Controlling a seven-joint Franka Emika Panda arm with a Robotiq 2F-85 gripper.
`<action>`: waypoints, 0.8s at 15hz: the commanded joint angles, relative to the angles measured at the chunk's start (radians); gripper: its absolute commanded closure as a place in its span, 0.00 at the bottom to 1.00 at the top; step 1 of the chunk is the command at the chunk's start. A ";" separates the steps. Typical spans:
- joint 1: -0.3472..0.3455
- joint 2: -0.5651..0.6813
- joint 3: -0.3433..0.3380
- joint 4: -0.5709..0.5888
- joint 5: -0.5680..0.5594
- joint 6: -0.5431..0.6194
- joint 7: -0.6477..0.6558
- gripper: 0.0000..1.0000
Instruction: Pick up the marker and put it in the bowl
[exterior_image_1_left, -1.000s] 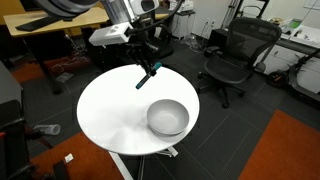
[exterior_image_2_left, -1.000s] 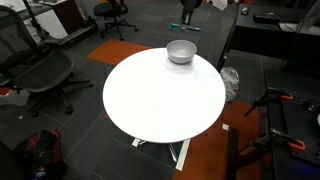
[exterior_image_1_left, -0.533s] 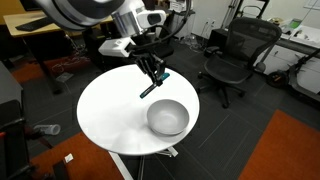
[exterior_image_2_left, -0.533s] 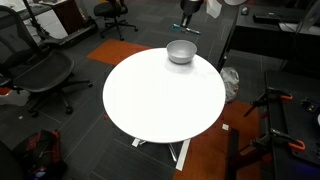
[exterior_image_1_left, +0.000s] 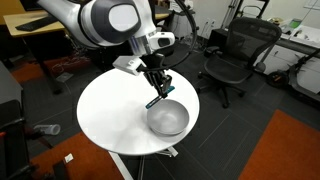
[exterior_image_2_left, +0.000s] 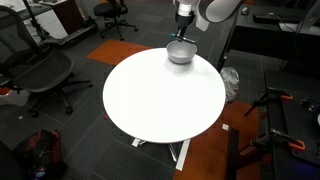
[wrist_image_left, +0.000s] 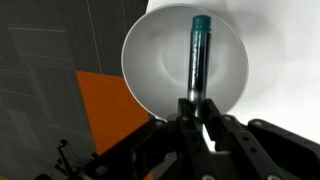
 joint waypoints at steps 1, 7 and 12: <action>0.006 0.056 -0.014 0.058 0.057 0.020 0.013 0.95; 0.010 0.090 -0.034 0.090 0.105 0.023 0.018 0.95; 0.013 0.091 -0.050 0.090 0.108 0.026 0.019 0.35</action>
